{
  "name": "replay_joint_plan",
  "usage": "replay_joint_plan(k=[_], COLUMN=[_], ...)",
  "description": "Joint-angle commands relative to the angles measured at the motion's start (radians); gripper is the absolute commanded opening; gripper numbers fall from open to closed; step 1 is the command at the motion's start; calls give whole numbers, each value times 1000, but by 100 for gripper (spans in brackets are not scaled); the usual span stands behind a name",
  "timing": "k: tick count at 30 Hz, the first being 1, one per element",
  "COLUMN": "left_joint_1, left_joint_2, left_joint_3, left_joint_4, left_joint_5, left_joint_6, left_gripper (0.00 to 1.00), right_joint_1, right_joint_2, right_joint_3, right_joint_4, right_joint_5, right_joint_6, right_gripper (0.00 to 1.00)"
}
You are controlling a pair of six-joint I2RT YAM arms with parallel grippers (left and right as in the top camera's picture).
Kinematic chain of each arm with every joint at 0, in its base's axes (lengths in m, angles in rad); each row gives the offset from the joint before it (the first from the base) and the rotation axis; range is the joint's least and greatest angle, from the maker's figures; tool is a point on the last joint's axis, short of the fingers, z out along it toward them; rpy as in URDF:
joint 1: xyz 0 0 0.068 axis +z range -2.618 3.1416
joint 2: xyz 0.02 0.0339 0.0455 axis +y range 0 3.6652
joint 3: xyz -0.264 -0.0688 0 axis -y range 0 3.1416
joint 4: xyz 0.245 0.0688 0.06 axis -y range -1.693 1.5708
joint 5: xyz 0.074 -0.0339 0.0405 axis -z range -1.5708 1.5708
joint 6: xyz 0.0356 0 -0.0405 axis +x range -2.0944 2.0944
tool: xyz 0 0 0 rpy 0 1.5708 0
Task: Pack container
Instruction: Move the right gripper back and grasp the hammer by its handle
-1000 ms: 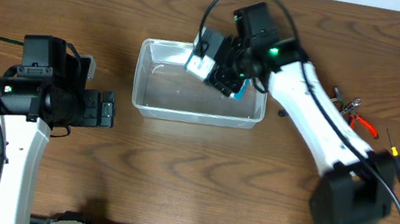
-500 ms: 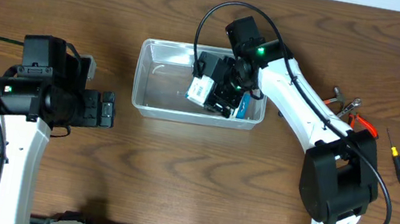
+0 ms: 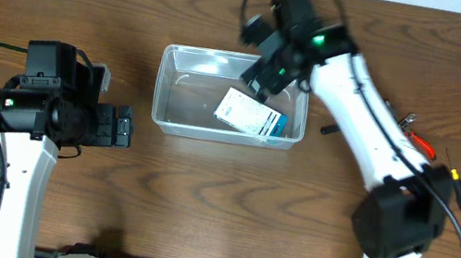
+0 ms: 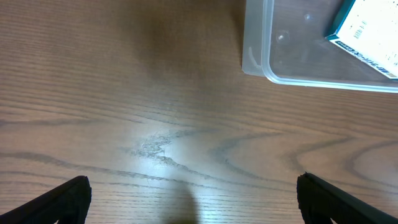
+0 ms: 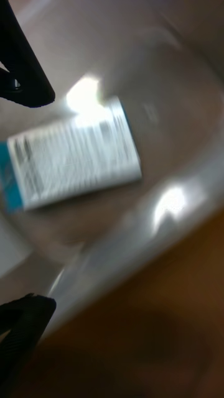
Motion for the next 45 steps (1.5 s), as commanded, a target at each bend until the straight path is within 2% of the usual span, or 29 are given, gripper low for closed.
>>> replay_joint_plan(k=[1,8,12,18,28,45], left_joint_1=[-3,-3,-3,-3,-3,-3], left_joint_2=[4,4,4,4,4,4], left_joint_3=[6,6,6,6,6,6], left_joint_4=[-4,-5,-7,-23,-30,-30], left_joint_5=[-11,-11,-11,-11,-12,-12], left_joint_6=[7,6,6,6,7,6], left_gripper=[98,98,98,98,98,98], right_joint_1=[-111,-350,-418,-436,-436,-438], right_joint_2=[-132,-167,-137,-40,109,250], right_joint_3=[60,37,-47,-130,-130,-144], right_joint_4=[-39,-219,-200,-131,-110,-89], right_joint_5=[240,238,222,227,203,117], right_joint_6=[335,696,788,916,1049,1047], right_gripper=[99,99,99,99,99,99])
